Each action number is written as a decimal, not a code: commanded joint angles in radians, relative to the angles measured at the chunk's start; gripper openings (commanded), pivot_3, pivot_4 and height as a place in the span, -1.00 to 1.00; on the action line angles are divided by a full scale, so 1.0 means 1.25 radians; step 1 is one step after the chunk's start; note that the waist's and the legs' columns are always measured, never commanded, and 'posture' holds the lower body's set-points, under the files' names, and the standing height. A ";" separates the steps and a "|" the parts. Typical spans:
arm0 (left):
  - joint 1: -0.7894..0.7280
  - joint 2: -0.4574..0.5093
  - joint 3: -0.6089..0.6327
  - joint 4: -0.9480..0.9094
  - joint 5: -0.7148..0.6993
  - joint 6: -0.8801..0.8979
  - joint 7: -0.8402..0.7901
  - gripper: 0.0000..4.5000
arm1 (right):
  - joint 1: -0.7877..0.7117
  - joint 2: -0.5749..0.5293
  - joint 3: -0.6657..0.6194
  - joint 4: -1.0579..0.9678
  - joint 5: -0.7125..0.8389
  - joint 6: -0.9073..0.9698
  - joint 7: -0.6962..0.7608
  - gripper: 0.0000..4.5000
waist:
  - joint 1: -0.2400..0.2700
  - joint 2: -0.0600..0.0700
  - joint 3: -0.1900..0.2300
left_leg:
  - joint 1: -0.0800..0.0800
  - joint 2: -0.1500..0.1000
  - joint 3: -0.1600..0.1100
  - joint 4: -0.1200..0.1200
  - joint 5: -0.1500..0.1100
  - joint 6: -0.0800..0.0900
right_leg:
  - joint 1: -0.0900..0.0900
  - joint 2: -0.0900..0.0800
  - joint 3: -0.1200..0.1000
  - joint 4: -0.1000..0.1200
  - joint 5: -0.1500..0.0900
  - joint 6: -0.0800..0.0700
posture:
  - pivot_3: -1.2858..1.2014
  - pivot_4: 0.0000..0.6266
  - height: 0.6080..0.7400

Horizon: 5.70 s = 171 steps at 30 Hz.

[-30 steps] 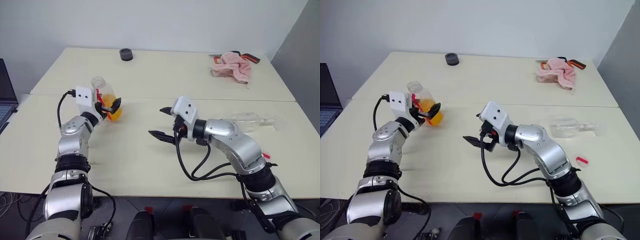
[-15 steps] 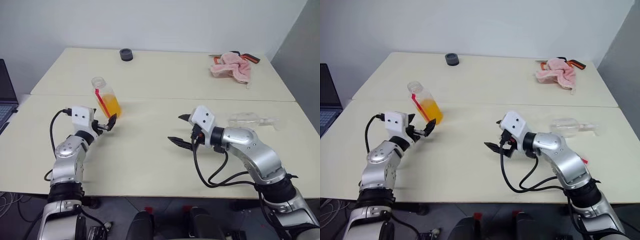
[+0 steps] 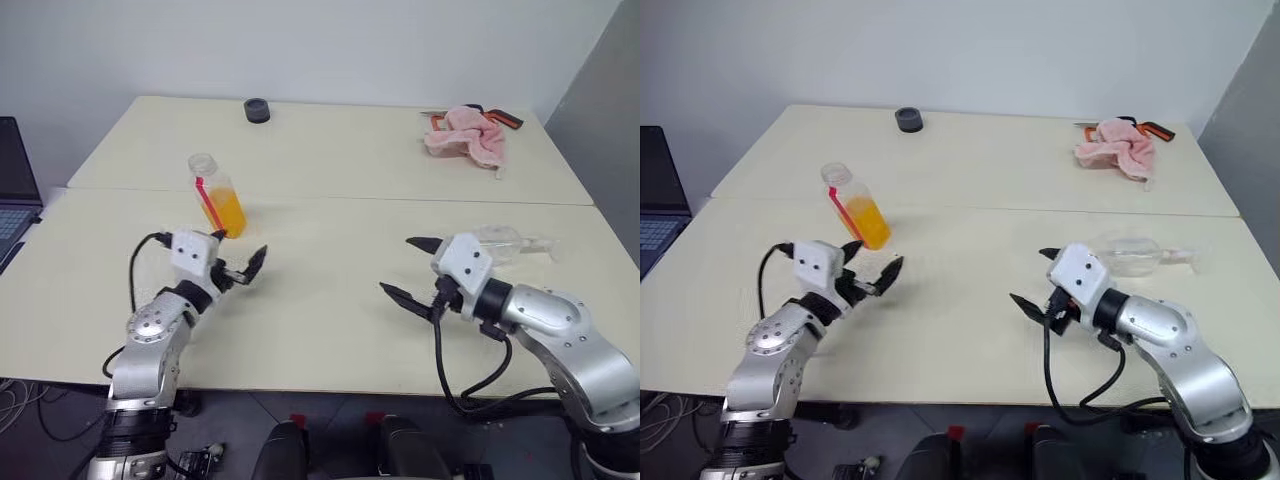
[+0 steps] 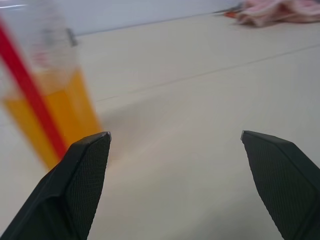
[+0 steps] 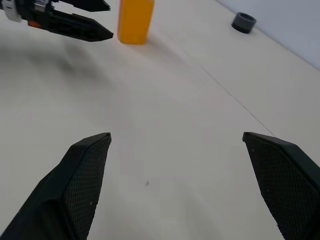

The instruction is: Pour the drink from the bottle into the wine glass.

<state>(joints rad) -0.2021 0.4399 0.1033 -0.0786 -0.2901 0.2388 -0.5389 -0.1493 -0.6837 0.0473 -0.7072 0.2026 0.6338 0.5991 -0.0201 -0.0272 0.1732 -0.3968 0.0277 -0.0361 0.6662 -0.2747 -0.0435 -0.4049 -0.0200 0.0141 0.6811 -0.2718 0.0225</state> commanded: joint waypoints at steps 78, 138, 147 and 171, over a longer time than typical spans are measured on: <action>-0.066 0.131 -0.034 -0.117 -0.114 0.151 -0.336 1.00 | -0.224 0.258 0.074 0.663 -0.265 -0.528 -0.258 -0.96 | -0.026 0.000 0.000 | 0.009 0.003 0.009 -0.003 0.000 0.000 | 0.000 0.003 0.018 0.002 0.001 0.001 | 0.03 -0.52 1.00; -0.069 0.178 0.065 -0.163 -0.159 0.161 -0.216 1.00 | -0.347 0.460 0.094 0.919 -0.130 -0.469 -0.043 0.98 | -0.027 0.000 0.000 | 0.010 0.002 0.009 -0.004 0.000 0.000 | 0.000 0.003 0.018 0.001 0.001 0.001 | 0.03 -0.52 1.00; -0.051 0.165 0.058 -0.164 -0.155 0.157 -0.208 1.00 | -0.219 0.370 0.100 0.651 -0.095 -0.308 0.011 0.98 | -0.022 0.000 0.000 | 0.010 0.002 0.009 -0.004 0.000 0.000 | 0.000 0.003 0.018 0.001 0.001 0.001 | 0.03 -0.52 1.00; 0.011 0.059 0.224 0.025 -0.058 0.096 0.136 1.00 | -0.108 0.187 0.100 0.175 0.110 -0.064 0.132 0.98 | -0.008 -0.001 0.001 | 0.010 0.002 0.009 -0.004 -0.001 0.001 | 0.000 0.003 0.016 0.000 0.001 0.002 | 0.03 -0.52 1.00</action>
<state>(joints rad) -0.1680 0.5023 0.3627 -0.0502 -0.3674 0.3694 -0.3764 -0.2675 -0.4536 0.1776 -0.4463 0.3198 0.5527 0.7687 -0.0302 -0.0291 0.1740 -0.3850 0.0299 -0.0250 0.6615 -0.2756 -0.0427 -0.4046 -0.0164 0.0340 0.6806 -0.2711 0.0245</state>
